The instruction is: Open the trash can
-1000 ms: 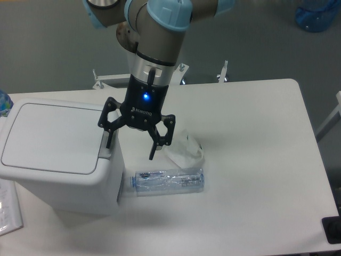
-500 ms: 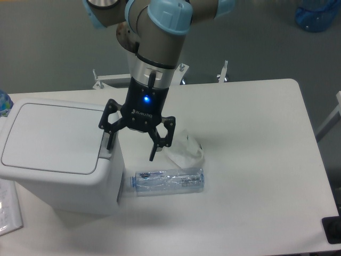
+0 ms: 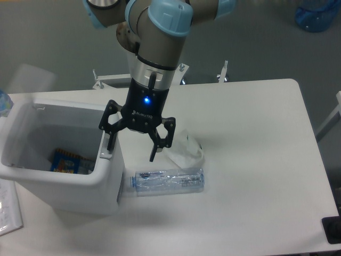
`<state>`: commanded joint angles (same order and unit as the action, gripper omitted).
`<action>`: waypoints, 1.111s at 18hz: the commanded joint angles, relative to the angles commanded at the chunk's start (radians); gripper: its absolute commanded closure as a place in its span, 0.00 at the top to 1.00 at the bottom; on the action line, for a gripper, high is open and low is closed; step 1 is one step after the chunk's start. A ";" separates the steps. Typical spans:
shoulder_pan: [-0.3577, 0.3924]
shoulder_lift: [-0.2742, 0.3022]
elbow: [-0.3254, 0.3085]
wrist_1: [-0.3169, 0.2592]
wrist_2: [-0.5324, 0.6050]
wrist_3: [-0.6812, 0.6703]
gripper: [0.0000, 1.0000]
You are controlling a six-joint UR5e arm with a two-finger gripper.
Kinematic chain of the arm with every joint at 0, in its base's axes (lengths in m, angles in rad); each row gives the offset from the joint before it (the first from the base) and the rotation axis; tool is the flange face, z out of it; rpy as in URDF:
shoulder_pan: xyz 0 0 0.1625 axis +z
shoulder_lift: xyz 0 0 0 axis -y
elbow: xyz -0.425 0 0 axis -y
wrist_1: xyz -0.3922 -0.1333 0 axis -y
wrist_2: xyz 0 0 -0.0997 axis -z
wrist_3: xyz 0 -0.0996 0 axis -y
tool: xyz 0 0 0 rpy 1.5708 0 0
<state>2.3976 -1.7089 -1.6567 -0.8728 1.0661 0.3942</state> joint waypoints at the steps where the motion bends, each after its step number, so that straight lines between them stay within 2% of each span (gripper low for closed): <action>1: 0.000 0.000 0.002 0.002 0.000 0.002 1.00; 6: 0.009 -0.002 0.037 0.014 0.000 0.002 1.00; 10: 0.072 -0.006 0.081 0.023 0.000 0.012 1.00; 13: 0.118 -0.037 0.083 0.032 0.002 0.112 1.00; 14: 0.127 -0.049 0.084 0.035 0.009 0.136 1.00; 17: 0.199 -0.106 0.095 0.043 0.127 0.268 1.00; 20: 0.294 -0.205 0.127 0.055 0.149 0.405 1.00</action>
<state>2.6918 -1.9141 -1.5295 -0.8176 1.2149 0.7989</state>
